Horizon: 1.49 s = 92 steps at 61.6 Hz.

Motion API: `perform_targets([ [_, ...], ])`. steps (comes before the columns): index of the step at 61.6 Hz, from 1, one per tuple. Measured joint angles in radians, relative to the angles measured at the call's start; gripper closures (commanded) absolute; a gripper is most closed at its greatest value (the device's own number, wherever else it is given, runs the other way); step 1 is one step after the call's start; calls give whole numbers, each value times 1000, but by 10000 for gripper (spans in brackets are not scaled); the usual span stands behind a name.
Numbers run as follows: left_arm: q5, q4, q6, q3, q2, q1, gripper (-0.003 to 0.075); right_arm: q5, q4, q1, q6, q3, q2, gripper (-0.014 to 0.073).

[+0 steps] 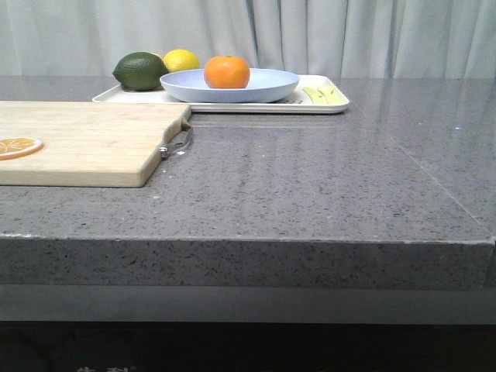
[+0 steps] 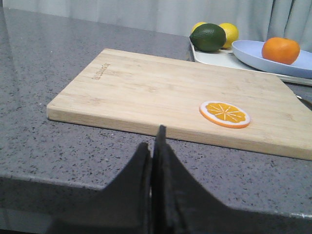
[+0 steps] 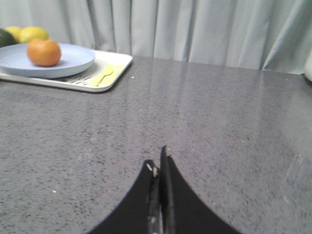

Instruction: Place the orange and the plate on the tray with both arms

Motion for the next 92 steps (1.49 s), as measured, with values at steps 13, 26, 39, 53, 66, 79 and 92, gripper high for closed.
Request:
perform_targets([
  [13, -2, 0, 1, 0, 0, 0, 738, 2, 33, -41, 0, 116, -56, 664],
  [26, -2, 0, 1, 0, 0, 0, 738, 30, 37, -41, -2, 117, -56, 664],
  [39, -2, 0, 1, 0, 0, 0, 738, 38, 37, -41, -2, 117, -56, 664],
  [53, -2, 0, 1, 0, 0, 0, 738, 38, 37, -41, -2, 117, -56, 664],
  [66, -2, 0, 2, 0, 0, 0, 738, 38, 37, -41, -2, 117, -56, 664],
  [79, -2, 0, 2, 0, 0, 0, 738, 38, 37, -41, -2, 117, -56, 664],
  [92, -2, 0, 2, 0, 0, 0, 738, 38, 37, -41, -2, 117, -56, 664],
])
